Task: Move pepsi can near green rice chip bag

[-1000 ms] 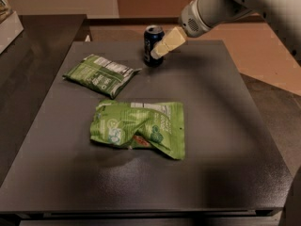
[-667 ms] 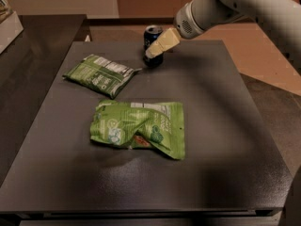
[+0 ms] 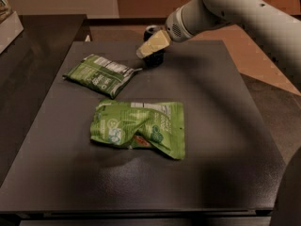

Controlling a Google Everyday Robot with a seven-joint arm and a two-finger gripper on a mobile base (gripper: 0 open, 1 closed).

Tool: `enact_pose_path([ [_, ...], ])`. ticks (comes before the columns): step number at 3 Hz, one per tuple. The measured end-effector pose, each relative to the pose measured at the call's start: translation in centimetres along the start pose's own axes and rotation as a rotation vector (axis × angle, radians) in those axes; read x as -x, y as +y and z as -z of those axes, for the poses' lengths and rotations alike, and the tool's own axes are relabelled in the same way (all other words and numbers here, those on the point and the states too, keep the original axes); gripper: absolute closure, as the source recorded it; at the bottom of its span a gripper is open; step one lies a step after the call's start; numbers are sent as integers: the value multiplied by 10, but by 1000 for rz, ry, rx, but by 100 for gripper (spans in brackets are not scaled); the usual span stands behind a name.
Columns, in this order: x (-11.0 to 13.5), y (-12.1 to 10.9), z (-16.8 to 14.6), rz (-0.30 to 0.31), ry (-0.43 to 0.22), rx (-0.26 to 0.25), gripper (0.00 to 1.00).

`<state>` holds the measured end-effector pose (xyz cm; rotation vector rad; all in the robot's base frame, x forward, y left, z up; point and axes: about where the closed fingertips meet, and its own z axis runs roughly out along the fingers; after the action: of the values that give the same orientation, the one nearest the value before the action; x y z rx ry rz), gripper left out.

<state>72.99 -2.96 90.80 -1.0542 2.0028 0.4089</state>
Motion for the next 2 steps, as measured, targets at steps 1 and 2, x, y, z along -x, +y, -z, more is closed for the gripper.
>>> enact_pose_path([
  [1, 3, -1, -8, -10, -9, -1, 16],
  [2, 4, -2, -8, -14, -15, -3, 39],
])
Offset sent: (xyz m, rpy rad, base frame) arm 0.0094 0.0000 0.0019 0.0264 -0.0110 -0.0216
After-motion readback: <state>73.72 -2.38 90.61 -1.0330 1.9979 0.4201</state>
